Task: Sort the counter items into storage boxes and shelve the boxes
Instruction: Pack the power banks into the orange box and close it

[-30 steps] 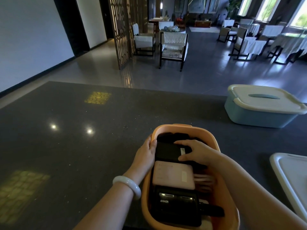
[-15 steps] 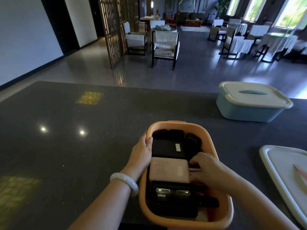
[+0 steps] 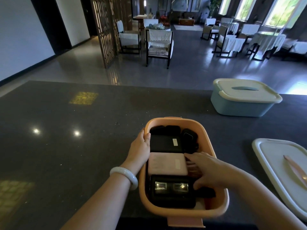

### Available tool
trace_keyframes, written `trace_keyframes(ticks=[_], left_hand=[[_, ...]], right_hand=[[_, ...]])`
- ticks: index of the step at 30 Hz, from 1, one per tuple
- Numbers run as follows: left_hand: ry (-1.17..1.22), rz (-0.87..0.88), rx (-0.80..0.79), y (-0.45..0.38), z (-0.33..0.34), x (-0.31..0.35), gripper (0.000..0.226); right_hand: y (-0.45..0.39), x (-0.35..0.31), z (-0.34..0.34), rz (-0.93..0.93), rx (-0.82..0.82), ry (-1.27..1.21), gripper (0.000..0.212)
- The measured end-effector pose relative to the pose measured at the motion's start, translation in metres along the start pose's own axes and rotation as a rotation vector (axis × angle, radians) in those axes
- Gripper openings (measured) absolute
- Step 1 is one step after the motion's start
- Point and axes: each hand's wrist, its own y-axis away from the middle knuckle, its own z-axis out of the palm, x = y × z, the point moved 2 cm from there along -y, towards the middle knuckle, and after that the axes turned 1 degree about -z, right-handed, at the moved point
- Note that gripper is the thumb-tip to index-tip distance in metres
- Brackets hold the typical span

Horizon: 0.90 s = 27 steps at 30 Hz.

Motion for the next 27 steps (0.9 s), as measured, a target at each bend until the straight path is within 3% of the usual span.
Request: trace_keyframes(ticks=[16, 20, 22, 27], left_hand=[[-0.088, 0.001, -0.028, 0.008, -0.004, 0.010, 0.054], [-0.132, 0.011, -0.078, 0.011, -0.010, 0.015, 0.053], [-0.212, 0.058, -0.078, 0.015, -0.013, 0.019, 0.054], [-0.702, 0.303, 0.039, 0.038, 0.000, 0.045, 0.062]], right_hand=[[-0.001, 0.002, -0.002, -0.009, 0.019, -0.030, 0.086], [-0.012, -0.007, -0.008, 0.049, 0.154, -0.106, 0.062], [-0.018, -0.012, -0.013, 0.079, 0.253, -0.094, 0.056], [-0.022, -0.007, -0.025, 0.084, 0.394, -0.028, 0.062]])
